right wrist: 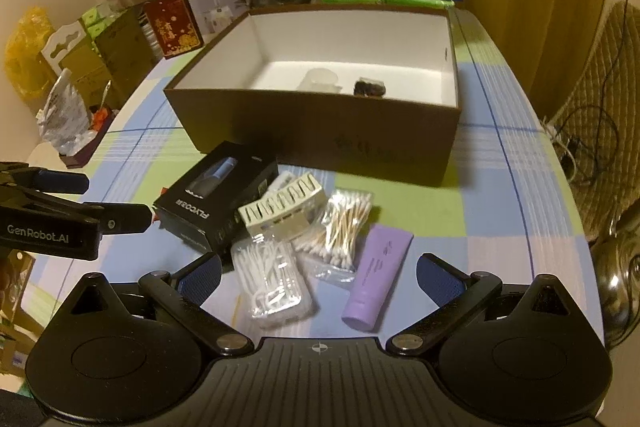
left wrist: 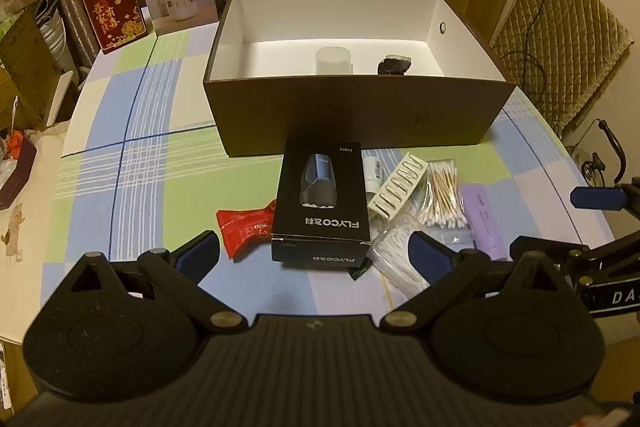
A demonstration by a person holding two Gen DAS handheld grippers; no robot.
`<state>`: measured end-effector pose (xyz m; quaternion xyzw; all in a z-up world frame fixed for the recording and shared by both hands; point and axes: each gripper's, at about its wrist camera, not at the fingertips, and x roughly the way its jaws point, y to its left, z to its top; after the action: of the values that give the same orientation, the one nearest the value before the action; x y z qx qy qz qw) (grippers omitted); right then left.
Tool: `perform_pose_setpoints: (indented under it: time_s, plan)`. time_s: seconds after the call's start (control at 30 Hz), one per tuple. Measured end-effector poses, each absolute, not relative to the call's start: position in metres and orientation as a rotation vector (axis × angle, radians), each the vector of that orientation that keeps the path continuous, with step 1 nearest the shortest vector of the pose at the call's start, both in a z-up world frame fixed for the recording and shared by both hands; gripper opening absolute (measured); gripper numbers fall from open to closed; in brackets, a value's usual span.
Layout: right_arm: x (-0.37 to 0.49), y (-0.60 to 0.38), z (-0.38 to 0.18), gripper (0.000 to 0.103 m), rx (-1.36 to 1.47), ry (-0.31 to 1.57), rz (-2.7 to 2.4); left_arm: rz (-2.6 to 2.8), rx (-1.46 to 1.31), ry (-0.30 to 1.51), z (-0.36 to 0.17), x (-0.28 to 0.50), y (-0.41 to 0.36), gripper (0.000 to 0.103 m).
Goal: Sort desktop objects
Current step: 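Grasp the black FLYCO box with the left gripper while the right gripper grasps the purple tube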
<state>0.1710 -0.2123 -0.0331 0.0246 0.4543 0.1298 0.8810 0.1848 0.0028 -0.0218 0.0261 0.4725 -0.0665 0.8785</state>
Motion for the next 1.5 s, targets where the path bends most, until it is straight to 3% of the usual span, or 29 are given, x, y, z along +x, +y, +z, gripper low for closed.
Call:
perform_pose_setpoints:
  time_s: [0.87, 0.9, 0.97, 1.03, 1.4, 1.5]
  plan:
    - [0.187, -0.23, -0.074, 0.1, 0.112, 0.987, 0.125, -0.123, 0.039, 1.037, -0.045, 0.204, 0.023, 0.099]
    - [0.189, -0.232, -0.078, 0.098, 0.109, 0.987, 0.111, -0.123, 0.038, 1.039, -0.046, 0.206, 0.024, 0.099]
    - [0.192, -0.235, -0.087, 0.08, 0.098, 1.001, 0.084, -0.121, 0.041, 1.044, -0.05, 0.209, 0.025, 0.099]
    - [0.195, -0.238, -0.097, 0.071, 0.1, 1.025, 0.071, -0.129, 0.043, 1.044, -0.053, 0.213, 0.027, 0.098]
    - [0.208, -0.237, -0.124, 0.048, 0.09, 1.035, 0.065, -0.182, 0.089, 1.044, -0.066, 0.23, 0.021, 0.097]
    - [0.211, -0.236, -0.13, 0.031, 0.083, 1.036, 0.07, -0.202, 0.102, 1.046, -0.069, 0.238, 0.016, 0.096]
